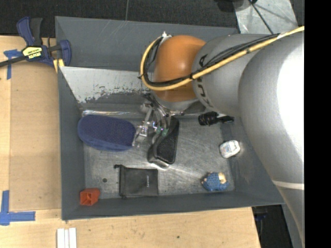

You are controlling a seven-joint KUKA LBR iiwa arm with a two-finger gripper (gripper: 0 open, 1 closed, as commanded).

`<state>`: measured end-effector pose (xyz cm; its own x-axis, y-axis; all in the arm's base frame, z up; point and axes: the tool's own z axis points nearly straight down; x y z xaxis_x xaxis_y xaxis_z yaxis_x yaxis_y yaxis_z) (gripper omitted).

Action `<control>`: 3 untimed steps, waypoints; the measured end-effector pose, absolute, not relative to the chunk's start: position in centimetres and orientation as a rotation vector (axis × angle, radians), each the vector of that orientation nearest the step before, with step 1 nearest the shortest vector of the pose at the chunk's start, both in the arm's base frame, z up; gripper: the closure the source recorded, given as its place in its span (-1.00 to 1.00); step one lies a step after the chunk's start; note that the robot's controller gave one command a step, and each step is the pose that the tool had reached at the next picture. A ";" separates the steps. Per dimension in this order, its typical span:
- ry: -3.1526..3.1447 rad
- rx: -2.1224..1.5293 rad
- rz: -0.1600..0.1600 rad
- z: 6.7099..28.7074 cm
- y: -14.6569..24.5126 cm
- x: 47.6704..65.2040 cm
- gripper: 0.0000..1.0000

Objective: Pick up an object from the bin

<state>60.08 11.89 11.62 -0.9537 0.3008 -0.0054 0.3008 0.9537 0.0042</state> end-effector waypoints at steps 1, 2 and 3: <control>3.127 0.311 -0.001 8.4 12.1 60.7 -1.00; 3.073 0.649 0.002 7.7 9.7 61.2 -1.00; 3.061 0.646 0.005 8.1 9.6 61.6 1.00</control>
Offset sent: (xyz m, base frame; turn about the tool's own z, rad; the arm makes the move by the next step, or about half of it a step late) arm 0.0061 0.0020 -0.0324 -0.1053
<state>61.56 9.61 8.07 -0.9147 0.4040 -0.0122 0.4039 0.9148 0.0061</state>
